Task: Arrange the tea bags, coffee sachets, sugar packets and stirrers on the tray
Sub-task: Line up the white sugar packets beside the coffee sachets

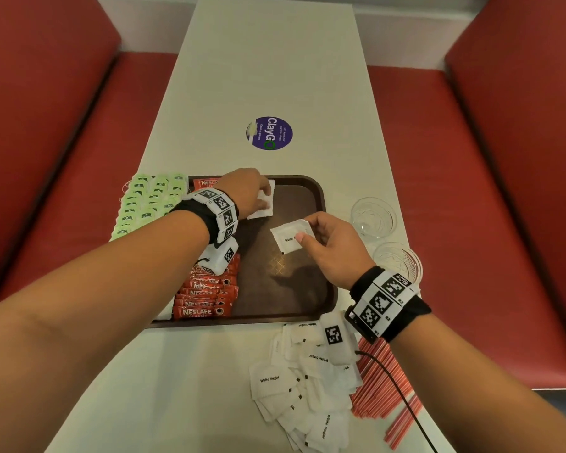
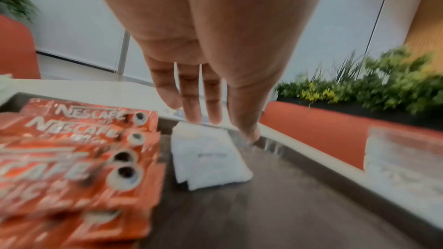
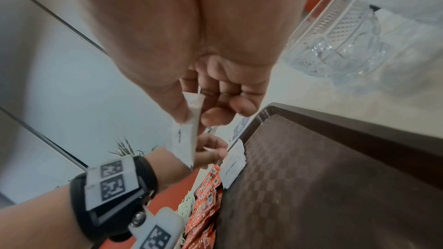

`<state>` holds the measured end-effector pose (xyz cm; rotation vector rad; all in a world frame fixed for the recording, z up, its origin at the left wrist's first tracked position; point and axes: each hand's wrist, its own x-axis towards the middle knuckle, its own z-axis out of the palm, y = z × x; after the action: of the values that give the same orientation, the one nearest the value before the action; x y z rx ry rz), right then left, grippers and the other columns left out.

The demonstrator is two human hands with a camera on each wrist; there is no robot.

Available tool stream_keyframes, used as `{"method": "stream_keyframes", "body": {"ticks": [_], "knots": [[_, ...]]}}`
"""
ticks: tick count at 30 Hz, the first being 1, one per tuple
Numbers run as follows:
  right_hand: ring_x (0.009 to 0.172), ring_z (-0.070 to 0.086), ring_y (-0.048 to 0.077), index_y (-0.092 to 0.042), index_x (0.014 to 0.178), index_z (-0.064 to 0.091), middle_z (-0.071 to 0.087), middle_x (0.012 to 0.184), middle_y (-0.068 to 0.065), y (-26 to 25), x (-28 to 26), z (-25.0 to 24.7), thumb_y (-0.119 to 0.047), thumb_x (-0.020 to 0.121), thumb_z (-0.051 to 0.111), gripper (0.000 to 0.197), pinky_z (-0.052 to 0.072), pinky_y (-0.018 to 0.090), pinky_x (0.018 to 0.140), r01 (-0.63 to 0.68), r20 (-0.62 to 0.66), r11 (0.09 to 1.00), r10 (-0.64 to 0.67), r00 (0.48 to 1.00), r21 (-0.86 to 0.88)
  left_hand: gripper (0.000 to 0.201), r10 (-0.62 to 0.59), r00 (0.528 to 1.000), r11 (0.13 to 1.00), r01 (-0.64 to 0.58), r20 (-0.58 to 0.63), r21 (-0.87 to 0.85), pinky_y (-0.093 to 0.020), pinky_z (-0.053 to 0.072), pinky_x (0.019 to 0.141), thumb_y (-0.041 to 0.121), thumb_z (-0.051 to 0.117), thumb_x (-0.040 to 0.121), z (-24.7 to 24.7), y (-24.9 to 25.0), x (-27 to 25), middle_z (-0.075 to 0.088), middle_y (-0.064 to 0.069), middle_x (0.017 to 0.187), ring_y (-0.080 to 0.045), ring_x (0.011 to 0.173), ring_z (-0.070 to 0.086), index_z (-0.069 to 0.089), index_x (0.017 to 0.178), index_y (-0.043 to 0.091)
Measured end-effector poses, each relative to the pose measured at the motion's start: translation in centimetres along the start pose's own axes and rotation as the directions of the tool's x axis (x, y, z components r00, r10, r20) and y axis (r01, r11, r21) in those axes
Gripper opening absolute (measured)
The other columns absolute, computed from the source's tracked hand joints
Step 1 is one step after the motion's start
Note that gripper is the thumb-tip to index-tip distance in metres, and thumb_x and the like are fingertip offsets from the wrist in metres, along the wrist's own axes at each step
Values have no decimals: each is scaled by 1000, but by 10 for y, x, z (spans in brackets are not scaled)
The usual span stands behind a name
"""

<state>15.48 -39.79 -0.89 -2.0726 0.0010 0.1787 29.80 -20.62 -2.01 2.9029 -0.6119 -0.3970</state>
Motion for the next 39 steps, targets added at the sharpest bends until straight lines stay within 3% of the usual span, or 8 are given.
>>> {"method": "stream_keyframes", "body": {"ticks": [4,7,11,17,22,29,34,39], "knots": [[81,71,13,-20,106,61,74,92,-4,3,3,3,-27,97,62,11,61,42,79,-16,-28,999,17,999,34,35,97,989,935,-129,-112,-331,-33,48,81,57,52,95,-22,14,-28,71,5,103,-14,92,62,72,101,30],[64,70,16,-18,104,58,73,72,0,-4,2,3,-30,98,61,14,57,28,67,-24,-36,998,26,999,57,24,224,974,850,-207,-23,-484,-25,50,77,56,68,85,-32,26,-54,72,13,90,-5,86,65,74,93,34],[57,66,10,-17,110,53,73,69,2,-6,0,3,-26,101,56,13,47,23,62,-52,18,998,51,999,35,13,256,966,872,-243,-27,-426,-25,50,79,33,75,86,-19,22,-56,70,14,88,-4,84,63,74,98,29],[72,62,-2,-25,121,50,67,98,-11,5,-18,-8,-28,94,66,32,44,9,65,-40,193,973,85,977,-226,17,-35,995,974,12,-98,-226,-27,43,81,32,72,89,-12,-14,-35,70,3,100,-15,93,60,73,101,22],[76,62,7,-24,97,62,67,86,-9,10,-41,-14,-39,82,79,27,51,24,70,25,413,881,196,889,-472,19,-146,989,989,146,11,-11,-36,52,86,34,74,87,-6,-30,-16,70,0,106,-21,98,63,73,102,24],[80,57,12,-27,91,61,61,88,-9,17,-68,-4,-58,74,78,39,46,25,66,164,489,701,292,822,-694,17,-129,989,991,126,72,52,-30,46,76,37,75,86,4,-16,6,69,4,101,-20,94,62,72,97,24],[86,55,15,-27,98,59,55,100,-9,25,-87,1,-60,71,78,47,48,29,71,193,471,666,267,841,-721,19,-192,980,974,184,51,133,-34,51,79,47,74,84,7,-12,10,70,3,98,-21,91,63,67,86,30],[88,56,17,-24,101,63,54,103,-7,25,-97,7,-53,75,79,41,49,30,74,190,466,660,272,842,-727,39,-203,978,972,207,-45,108,-39,48,92,53,71,83,5,-4,-3,61,-2,114,-26,108,59,63,111,27]]}}
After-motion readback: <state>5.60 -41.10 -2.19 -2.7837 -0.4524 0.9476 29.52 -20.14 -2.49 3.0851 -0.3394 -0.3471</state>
